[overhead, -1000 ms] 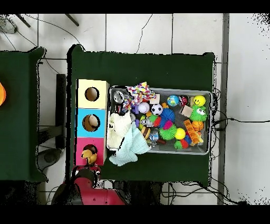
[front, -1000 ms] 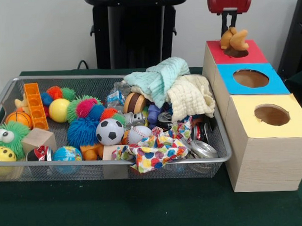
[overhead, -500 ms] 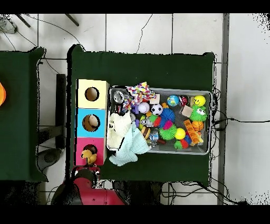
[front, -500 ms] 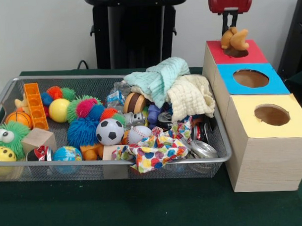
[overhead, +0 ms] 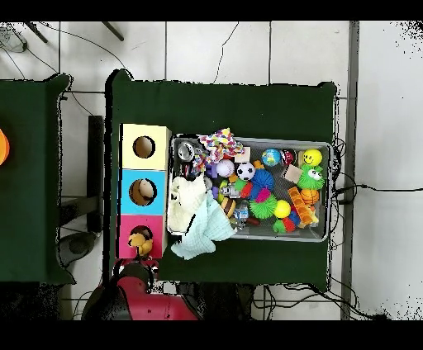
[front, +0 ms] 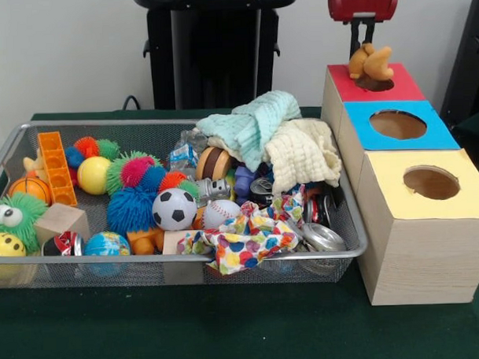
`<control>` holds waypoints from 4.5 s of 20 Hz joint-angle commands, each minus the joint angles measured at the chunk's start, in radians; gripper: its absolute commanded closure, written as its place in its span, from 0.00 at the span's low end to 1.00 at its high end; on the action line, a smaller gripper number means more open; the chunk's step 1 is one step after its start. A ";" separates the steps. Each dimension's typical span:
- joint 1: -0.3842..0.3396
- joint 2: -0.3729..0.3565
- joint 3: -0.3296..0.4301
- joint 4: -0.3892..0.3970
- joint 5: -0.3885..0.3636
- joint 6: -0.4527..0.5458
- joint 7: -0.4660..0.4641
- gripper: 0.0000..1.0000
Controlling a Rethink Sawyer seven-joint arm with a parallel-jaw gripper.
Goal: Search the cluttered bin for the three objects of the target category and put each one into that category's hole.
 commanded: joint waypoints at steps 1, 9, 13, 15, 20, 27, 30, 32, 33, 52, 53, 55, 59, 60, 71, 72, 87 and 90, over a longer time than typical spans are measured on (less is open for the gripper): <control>-0.023 0.058 0.060 -0.067 0.025 -0.001 0.216 1.00; -0.013 0.061 0.052 -0.076 0.030 0.007 0.210 1.00; -0.011 0.064 0.043 -0.101 0.033 0.044 0.186 1.00; -0.009 0.064 0.039 -0.113 0.035 0.062 0.177 1.00; -0.004 0.070 0.038 -0.141 0.038 0.083 0.165 1.00; -0.021 0.077 0.057 -0.144 0.026 0.077 0.162 1.00; -0.021 0.078 0.056 -0.143 0.023 0.072 0.162 1.00; -0.021 0.078 0.056 -0.143 0.023 0.071 0.162 1.00; -0.021 0.077 0.055 -0.144 0.023 0.074 0.161 1.00; -0.024 0.089 0.056 -0.177 0.021 0.101 0.143 1.00; -0.025 0.090 0.057 -0.177 0.020 0.101 0.143 1.00; -0.025 0.091 0.058 -0.177 0.021 0.102 0.147 1.00; 0.001 0.086 0.026 -0.175 0.042 0.122 0.162 1.00; 0.001 0.082 0.026 -0.173 0.042 0.126 0.163 1.00; 0.006 0.066 0.028 -0.177 0.039 0.147 0.169 1.00; 0.003 0.065 0.030 -0.175 0.037 0.146 0.169 1.00; 0.009 0.035 0.006 -0.174 0.034 0.177 0.161 1.00; 0.002 0.037 0.015 -0.171 0.027 0.167 0.158 1.00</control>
